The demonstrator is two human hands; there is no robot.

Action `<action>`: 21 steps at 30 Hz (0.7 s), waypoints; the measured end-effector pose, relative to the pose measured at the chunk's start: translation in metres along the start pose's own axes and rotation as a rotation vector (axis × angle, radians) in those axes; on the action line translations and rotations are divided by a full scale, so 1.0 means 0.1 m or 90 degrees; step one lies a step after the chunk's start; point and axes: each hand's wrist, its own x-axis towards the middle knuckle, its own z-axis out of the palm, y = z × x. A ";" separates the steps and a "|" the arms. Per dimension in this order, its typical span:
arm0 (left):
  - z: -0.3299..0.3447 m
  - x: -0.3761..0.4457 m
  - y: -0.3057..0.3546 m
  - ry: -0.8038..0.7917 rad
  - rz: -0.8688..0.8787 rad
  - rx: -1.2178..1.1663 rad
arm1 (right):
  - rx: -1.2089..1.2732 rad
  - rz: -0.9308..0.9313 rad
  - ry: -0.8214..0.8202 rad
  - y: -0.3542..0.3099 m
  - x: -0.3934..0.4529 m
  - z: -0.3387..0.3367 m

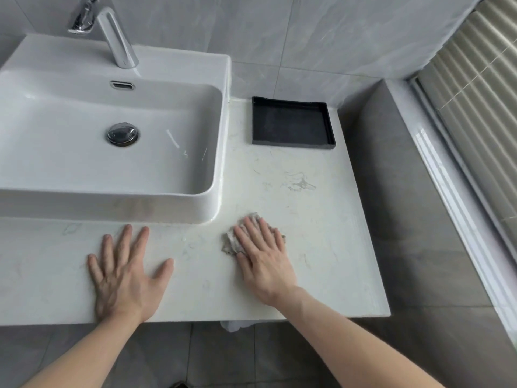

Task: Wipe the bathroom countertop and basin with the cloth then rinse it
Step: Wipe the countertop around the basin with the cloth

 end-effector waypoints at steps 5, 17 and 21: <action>-0.01 0.00 0.01 -0.003 0.000 0.007 | 0.023 0.213 0.103 1.09 -0.40 -0.37; -0.02 -0.01 0.01 -0.003 -0.002 0.008 | 0.196 0.189 0.153 0.25 -0.22 -0.16; 0.00 -0.01 0.01 -0.003 -0.003 0.008 | 0.038 0.057 0.044 -0.38 -0.06 0.24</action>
